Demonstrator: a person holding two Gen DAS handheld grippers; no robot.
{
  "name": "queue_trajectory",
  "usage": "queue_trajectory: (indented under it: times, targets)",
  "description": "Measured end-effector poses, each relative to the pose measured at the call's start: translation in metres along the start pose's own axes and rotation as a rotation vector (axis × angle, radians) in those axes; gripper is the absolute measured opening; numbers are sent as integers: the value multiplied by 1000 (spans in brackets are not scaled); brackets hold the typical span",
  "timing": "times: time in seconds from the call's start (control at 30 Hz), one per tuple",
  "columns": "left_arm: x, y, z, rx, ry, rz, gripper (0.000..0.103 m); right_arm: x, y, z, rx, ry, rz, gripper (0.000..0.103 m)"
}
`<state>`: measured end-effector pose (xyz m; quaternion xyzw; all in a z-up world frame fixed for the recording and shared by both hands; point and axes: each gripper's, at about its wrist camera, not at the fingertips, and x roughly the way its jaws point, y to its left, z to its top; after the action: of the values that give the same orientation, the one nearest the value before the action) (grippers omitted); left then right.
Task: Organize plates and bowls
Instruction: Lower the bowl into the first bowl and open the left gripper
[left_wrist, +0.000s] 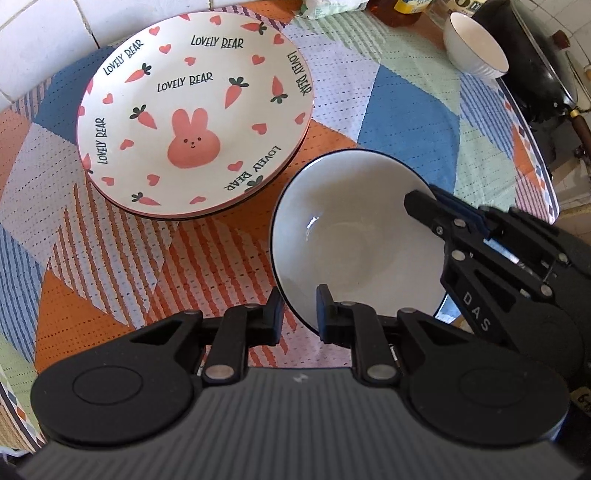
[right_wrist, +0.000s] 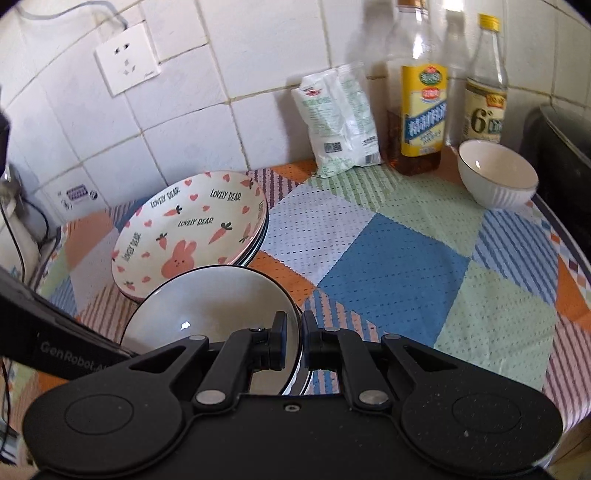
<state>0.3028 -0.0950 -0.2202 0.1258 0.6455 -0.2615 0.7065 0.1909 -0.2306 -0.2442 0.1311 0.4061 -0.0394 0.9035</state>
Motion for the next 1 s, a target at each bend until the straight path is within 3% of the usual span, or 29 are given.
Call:
queue_trajectory:
  times: [0.17, 0.37, 0.5, 0.57, 0.63, 0.77, 0.83, 1.0]
  targets:
    - [2, -3, 1, 32, 4, -3, 22, 0, 12, 2, -176, -21, -53, 11]
    - [-3, -1, -2, 28, -14, -23, 22, 2, 10, 3, -169, -4, -51, 11]
    - [-15, -2, -8, 48, -35, -15, 28, -5, 10, -2, -137, -3, -51, 12]
    - [-22, -3, -12, 59, -48, -5, 33, -12, 11, -5, -122, -17, -49, 19]
    - [-29, -5, -16, 80, -64, -1, 33, -21, 12, -8, -105, -41, -65, 26]
    - [-46, -8, -26, 135, -101, -8, 33, -43, 17, -17, -92, -88, -96, 28]
    - [-52, -10, -31, 156, -109, 10, 33, -56, 19, -19, -133, -122, -124, 37]
    - [-67, -17, -42, 193, -122, 13, 33, -83, 13, -19, -135, -169, -180, 41]
